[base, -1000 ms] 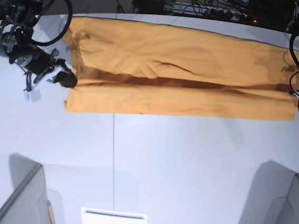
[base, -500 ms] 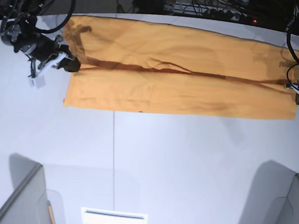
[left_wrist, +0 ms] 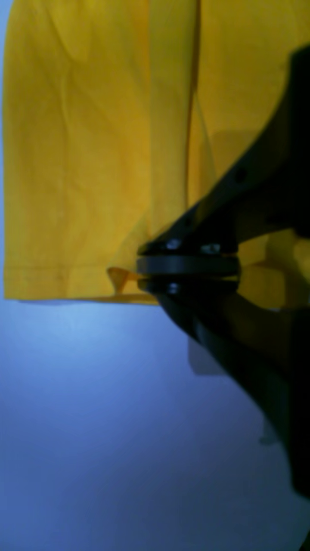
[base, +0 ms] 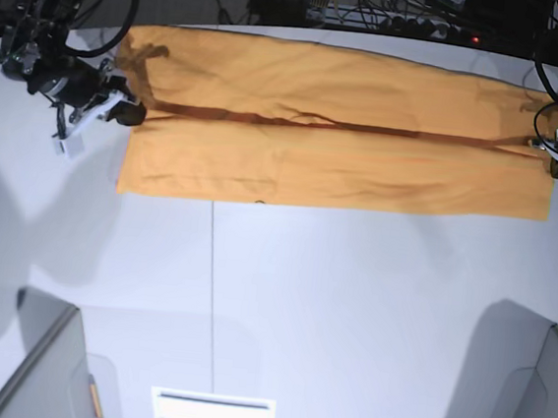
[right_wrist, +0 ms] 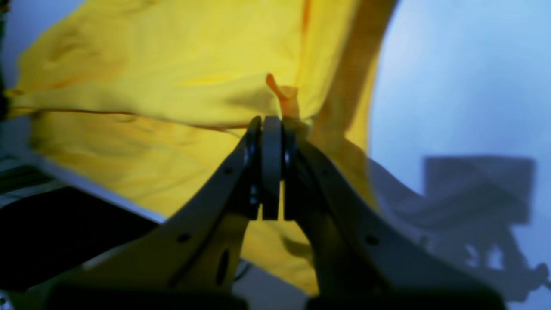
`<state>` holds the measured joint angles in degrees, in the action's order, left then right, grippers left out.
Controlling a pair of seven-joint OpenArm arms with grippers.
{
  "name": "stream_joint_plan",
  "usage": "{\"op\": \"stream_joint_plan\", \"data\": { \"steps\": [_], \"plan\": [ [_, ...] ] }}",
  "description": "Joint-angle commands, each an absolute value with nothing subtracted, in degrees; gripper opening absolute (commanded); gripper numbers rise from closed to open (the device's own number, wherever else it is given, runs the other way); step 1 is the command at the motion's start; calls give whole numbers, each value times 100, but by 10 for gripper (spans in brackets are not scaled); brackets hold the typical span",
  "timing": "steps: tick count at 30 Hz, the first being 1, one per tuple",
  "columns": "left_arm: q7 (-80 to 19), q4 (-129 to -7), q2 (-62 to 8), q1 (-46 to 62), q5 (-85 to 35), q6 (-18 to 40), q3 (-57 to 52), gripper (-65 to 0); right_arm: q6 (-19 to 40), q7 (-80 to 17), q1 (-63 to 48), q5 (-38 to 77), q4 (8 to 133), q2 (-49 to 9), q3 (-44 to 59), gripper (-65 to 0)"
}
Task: Fold the T-shirt properly
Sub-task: 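Lower the folded hem onto the shirt and open both grippers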
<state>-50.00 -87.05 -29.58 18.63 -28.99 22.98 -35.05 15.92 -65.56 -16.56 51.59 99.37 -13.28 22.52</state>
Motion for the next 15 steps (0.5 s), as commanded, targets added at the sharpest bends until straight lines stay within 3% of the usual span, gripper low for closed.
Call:
{"op": "stream_joint_plan", "data": {
  "steps": [1,5,8,10,15],
  "plan": [
    [-4901,-8796,-3125,1877,-2914,2299,-3556,-650,1631,-6510,-1622,5182,10035,-1393,2281,-650],
    [-4901,-8804,-3125,1912,-2914,2299,-3556,-650,1631,-6510,-1631,5121,10035,-1393,2299,-650],
    [-4901,-8796,-3116,1912,-2914,2299,-3591,-650,1631,-6475,-1701,5121,10062,-1393,2308,-477],
    [-4901,-8796,-3116,1912,-2914,2299,-3609,-553,1631,-6466,-1710,5121,10062,-1393,2308,-393],
    [-4901,-8804,-3116,1859,-2967,2299,-3908,-286,1631,-6378,-1877,5121,10316,-1385,2448,-381]
  ]
}}
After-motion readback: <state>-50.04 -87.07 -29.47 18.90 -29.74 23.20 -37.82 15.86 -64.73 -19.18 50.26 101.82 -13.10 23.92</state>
